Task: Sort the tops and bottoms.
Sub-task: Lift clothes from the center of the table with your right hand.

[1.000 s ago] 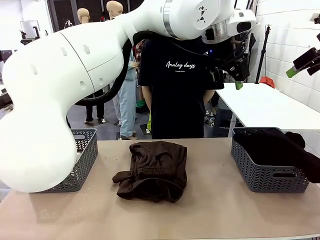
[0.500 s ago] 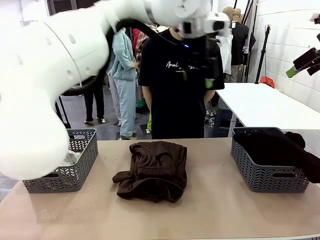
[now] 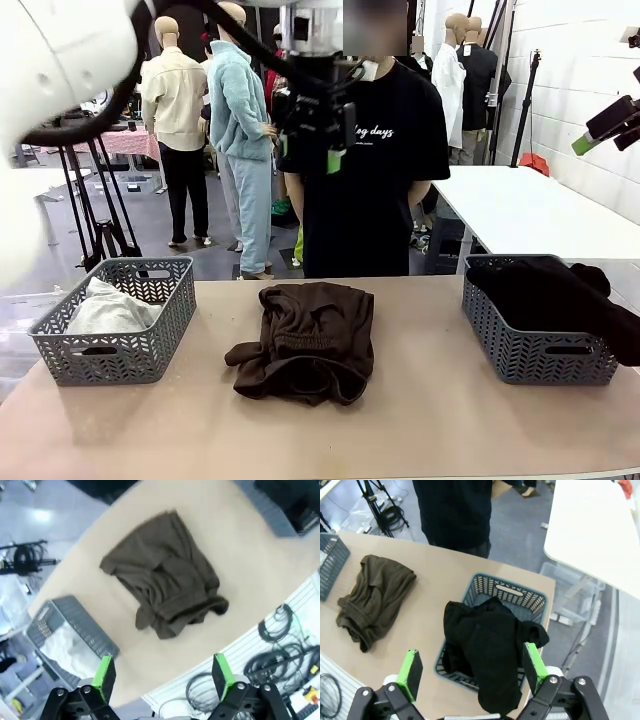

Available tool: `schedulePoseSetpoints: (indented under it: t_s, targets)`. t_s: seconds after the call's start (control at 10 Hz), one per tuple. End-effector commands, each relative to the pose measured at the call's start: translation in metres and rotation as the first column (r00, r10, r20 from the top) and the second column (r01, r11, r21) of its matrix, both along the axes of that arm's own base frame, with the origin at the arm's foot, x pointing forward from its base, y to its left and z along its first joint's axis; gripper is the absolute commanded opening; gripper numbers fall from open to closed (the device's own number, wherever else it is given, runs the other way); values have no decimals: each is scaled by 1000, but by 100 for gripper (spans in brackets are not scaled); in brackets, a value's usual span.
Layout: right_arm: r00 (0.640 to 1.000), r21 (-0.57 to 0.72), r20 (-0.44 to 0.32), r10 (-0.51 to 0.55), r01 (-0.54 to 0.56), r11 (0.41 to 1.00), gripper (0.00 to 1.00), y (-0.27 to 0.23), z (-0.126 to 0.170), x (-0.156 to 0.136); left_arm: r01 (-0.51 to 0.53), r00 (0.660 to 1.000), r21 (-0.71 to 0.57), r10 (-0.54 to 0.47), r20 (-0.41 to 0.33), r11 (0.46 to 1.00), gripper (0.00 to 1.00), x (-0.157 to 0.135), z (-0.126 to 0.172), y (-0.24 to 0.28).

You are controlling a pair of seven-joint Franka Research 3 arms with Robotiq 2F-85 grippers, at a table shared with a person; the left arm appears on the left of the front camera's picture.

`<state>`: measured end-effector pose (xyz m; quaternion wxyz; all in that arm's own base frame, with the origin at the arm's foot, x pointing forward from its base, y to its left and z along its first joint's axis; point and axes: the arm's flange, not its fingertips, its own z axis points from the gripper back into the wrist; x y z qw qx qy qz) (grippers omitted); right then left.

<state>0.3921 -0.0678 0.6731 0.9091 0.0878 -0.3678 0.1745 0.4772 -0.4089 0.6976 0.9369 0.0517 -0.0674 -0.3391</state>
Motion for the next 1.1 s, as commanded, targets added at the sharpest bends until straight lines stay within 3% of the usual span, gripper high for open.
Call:
schedulePoseSetpoints:
  t_s: [0.0,0.1,0.2,0.3,0.4,0.5,0.6,0.9,1.0]
  targets:
    - [1000,-2,4,5,-5,1000,100,0,0,2,-32,994,23,34,-108,999,100,-151,-185,158]
    - [1000,-2,4,5,-5,1000,100,0,0,2,-48,977,86,65,-201,995,100,-171,-202,174]
    - [1000,-2,4,5,-5,1000,100,0,0,2,-90,968,140,120,-222,986,100,-187,-211,191]
    - [1000,-2,4,5,-5,1000,100,0,0,2,-146,968,153,173,-184,977,100,-199,-216,204]
    - [1000,-2,4,5,-5,1000,100,0,0,2,-198,977,133,207,-52,971,100,-201,-215,206]
    - [1000,-2,4,5,-5,1000,100,0,0,2,-245,963,86,232,137,966,100,-193,-198,192]
    - [1000,-2,4,5,-5,1000,100,0,0,2,-133,967,184,168,-191,974,100,-88,-103,105]
    - [1000,-2,4,5,-5,1000,100,0,0,2,-133,967,184,168,-191,974,100,-88,-103,105]
    - [1000,-2,4,5,-5,1000,100,0,0,2,-161,973,172,185,-136,972,100,-105,-116,115]
